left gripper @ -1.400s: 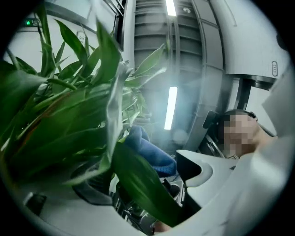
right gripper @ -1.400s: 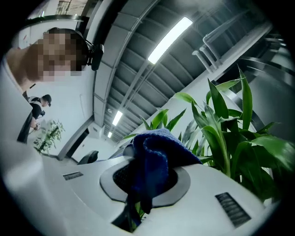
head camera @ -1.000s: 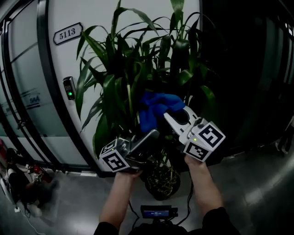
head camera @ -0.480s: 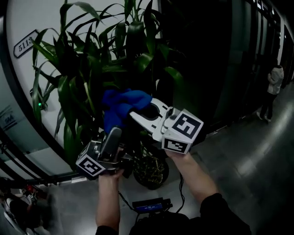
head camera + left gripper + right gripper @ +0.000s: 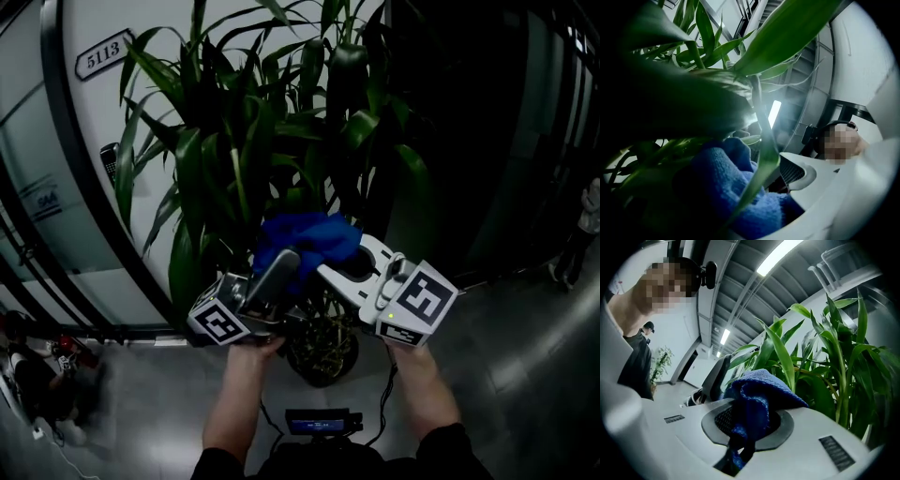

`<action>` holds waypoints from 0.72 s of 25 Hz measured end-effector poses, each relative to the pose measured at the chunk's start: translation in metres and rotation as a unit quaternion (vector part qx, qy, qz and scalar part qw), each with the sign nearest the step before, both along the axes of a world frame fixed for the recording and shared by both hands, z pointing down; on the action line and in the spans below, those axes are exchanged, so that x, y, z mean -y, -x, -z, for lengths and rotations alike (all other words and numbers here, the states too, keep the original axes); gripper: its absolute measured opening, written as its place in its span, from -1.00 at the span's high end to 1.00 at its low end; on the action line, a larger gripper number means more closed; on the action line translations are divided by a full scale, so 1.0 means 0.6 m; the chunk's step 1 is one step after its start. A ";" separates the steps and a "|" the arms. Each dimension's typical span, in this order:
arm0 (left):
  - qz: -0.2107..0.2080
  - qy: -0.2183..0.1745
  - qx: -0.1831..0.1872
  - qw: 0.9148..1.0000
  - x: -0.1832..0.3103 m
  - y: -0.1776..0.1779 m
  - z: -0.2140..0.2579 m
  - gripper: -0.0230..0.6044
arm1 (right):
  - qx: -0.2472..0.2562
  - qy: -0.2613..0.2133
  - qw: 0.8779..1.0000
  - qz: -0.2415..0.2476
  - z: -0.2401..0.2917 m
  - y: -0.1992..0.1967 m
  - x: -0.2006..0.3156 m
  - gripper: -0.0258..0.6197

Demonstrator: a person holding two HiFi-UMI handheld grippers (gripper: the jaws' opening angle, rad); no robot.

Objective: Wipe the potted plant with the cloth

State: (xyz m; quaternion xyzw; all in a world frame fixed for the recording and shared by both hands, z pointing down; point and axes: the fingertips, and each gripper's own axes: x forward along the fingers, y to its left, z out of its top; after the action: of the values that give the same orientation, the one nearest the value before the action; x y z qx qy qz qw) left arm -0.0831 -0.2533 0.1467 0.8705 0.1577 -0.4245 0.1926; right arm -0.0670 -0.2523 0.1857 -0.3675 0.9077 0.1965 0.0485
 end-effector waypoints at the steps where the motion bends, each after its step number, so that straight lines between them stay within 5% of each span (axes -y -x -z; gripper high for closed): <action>1: -0.001 -0.001 -0.001 1.000 0.000 -0.001 -0.001 -0.41 | -0.007 0.003 1.000 0.001 -0.008 0.000 -0.002 0.70; 10: -0.005 -0.004 -0.002 1.000 0.003 -0.001 -0.008 -0.41 | -0.018 0.016 0.999 0.024 -0.032 -0.009 -0.050 0.70; 18: -0.008 -0.015 -0.003 1.000 -0.012 0.004 -0.004 -0.41 | 0.065 -0.145 0.986 -0.049 0.137 -0.086 -0.087 0.70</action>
State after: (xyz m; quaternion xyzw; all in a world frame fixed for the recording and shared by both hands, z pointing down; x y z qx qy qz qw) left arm -0.0854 -0.2458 0.1489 0.8706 0.1718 -0.4233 0.1826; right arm -0.0157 -0.2003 0.1036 -0.4131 0.8452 0.3038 0.1507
